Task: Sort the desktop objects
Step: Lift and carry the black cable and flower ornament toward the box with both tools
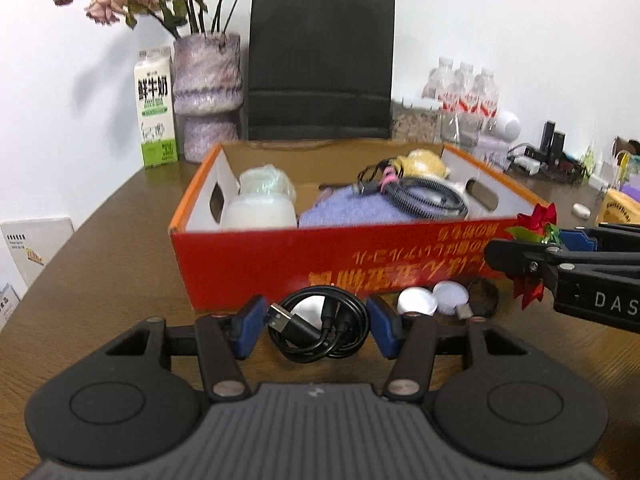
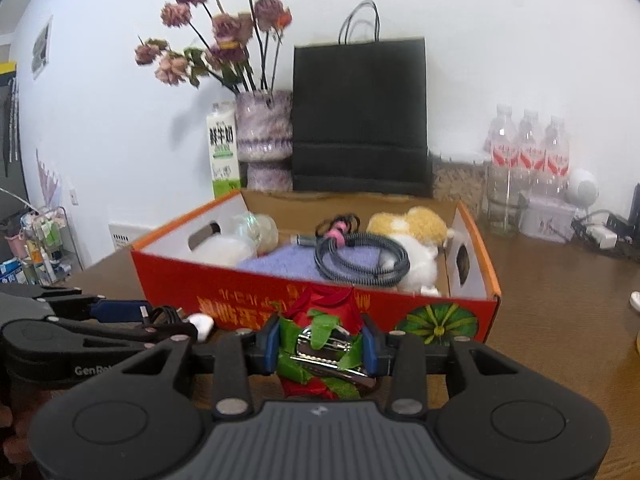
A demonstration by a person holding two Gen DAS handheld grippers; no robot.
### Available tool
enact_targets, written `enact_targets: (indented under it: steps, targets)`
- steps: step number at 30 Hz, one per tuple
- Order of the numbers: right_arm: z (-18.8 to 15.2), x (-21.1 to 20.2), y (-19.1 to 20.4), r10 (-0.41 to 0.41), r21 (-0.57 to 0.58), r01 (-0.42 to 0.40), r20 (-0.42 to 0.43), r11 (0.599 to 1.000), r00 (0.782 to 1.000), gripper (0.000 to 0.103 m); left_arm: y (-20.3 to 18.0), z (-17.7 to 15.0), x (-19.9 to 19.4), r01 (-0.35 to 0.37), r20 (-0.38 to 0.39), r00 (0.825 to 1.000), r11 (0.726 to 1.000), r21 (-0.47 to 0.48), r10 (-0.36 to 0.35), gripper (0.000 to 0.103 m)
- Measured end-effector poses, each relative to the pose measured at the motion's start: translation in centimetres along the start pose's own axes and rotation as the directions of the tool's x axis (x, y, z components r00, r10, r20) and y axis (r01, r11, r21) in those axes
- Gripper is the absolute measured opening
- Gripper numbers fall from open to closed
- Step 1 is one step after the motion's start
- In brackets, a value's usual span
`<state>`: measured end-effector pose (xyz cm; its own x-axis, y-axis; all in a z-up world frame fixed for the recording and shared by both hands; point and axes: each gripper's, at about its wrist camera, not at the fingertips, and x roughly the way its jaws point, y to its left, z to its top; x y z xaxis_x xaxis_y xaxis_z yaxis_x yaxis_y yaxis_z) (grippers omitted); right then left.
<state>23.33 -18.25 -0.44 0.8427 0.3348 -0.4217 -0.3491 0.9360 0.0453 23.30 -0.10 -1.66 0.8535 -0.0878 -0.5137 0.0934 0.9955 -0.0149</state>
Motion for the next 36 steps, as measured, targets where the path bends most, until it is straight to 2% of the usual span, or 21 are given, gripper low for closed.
enact_targets:
  steps: [8,16,25,31,36]
  targets:
    - [3.1,-1.0,-0.2,-0.001,-0.020,0.002,0.060,1.000,0.998,0.037,-0.7,3.7,-2.4,0.015,0.119,0.993,0.999,0.034,-0.019,0.056]
    - [6.7,0.6,-0.6,-0.013,-0.028,0.016,0.109,0.999,0.994,0.037,-1.1,7.9,-1.8,0.009,0.201,0.980,1.000,0.029,-0.015,0.056]
    - [10.3,6.4,-1.1,-0.030,-0.006,0.031,0.106,0.999,0.994,0.038,0.1,11.3,3.1,-0.028,0.209,0.977,0.999,-0.029,0.034,0.056]
    - [11.5,11.8,-1.8,-0.044,0.021,0.042,0.065,0.999,0.997,0.038,1.7,12.6,7.9,-0.060,0.164,0.984,0.996,-0.061,0.070,0.056]
    - [12.2,15.9,-2.1,-0.057,0.022,0.056,0.022,0.998,0.998,0.038,3.2,14.0,10.9,-0.056,0.140,0.988,0.995,-0.083,0.068,0.056]
